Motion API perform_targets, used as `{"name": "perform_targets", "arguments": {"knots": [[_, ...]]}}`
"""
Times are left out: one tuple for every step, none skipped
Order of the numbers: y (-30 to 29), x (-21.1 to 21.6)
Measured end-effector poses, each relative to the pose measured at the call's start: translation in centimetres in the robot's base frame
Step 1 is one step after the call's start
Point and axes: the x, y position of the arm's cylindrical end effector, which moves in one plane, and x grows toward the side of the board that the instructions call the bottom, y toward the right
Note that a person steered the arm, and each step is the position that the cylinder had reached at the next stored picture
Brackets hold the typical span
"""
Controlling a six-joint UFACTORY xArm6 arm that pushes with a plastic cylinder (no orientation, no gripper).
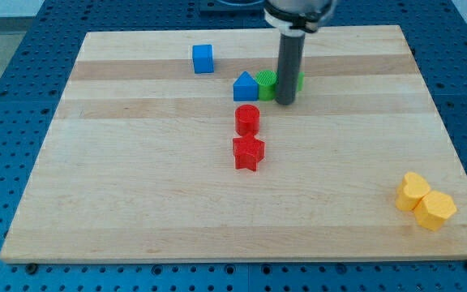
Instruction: Push the green circle into the blue cube
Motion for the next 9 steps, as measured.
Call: {"name": "perform_targets", "arguments": {"knots": [[-1.8, -3.4], [-4.0, -5.6], [-6.2, -6.7], [-8.2, -6.7], [-8.4, -6.1], [-8.4, -4.6], [-8.4, -2.9], [-8.2, -1.6], [-8.1, -2.4]]}}
